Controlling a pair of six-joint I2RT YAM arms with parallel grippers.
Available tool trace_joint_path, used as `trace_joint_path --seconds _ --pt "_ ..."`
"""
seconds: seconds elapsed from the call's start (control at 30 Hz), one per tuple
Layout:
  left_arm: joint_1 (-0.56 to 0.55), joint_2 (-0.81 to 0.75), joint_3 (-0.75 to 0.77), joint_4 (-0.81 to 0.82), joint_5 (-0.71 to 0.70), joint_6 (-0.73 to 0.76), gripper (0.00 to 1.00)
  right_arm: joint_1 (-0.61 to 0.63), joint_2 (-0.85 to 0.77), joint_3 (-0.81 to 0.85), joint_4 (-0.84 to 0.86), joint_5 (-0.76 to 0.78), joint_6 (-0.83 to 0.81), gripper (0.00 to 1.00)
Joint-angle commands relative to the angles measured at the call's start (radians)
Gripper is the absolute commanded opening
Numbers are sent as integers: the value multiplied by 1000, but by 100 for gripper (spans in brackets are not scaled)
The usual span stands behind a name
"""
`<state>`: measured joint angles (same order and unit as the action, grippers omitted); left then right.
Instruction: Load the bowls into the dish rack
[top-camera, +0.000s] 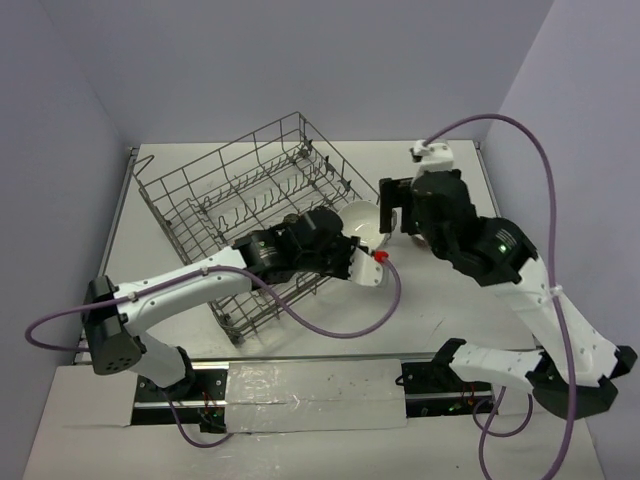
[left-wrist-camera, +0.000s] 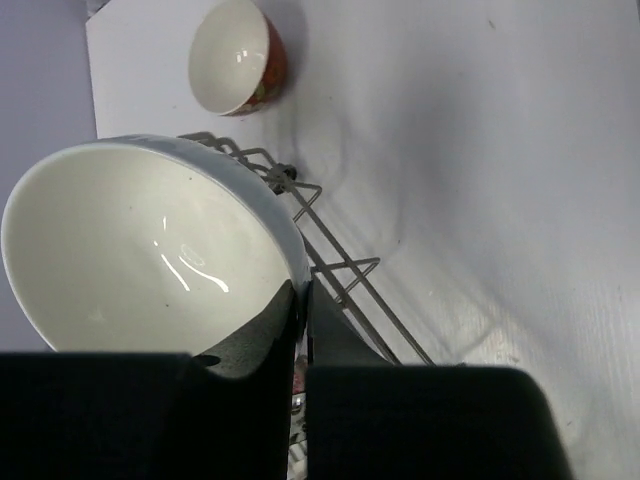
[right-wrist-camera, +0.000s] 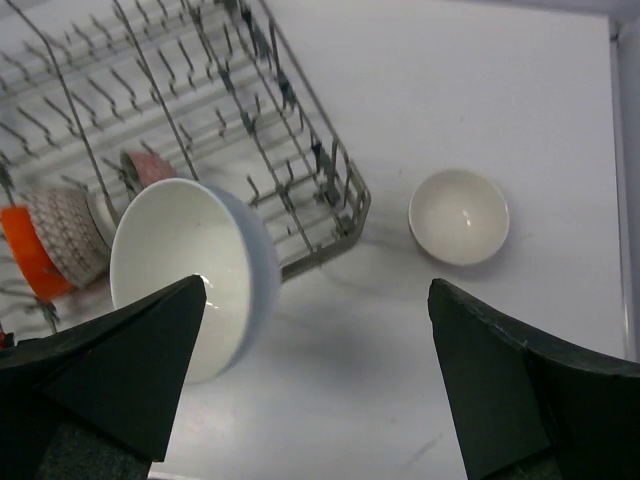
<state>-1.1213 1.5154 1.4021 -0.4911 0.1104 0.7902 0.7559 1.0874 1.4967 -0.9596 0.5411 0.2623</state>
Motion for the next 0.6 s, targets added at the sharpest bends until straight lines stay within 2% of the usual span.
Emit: trace_joint_path --seconds 0.0,0.13,0.27,0.3,0.33,0.43,0.47,0.57 --pt "80 -135 -55 265 106 -159 0 -12 -153 -65 197 75 12 100" --pt "139 -228 -139 484 189 -307 0 -13 -288 -209 391 92 -1 100" --pt "195 -276 -205 699 235 -500 0 -13 -353 -265 444 112 0 100" --pt "205 -287 -221 748 230 -547 0 -13 -354 -277 447 115 2 100" --pt "233 -291 -263 857 223 -656 0 -13 -359 -283 449 125 3 100" --pt "271 -290 -353 1005 181 -785 0 -13 -368 -311 461 132 5 100" --pt "290 -288 -376 1099 135 -890 0 -13 -371 -317 464 131 5 100" --pt "328 -261 -439 1257 51 -1066 0 -15 -377 -339 473 138 2 100"
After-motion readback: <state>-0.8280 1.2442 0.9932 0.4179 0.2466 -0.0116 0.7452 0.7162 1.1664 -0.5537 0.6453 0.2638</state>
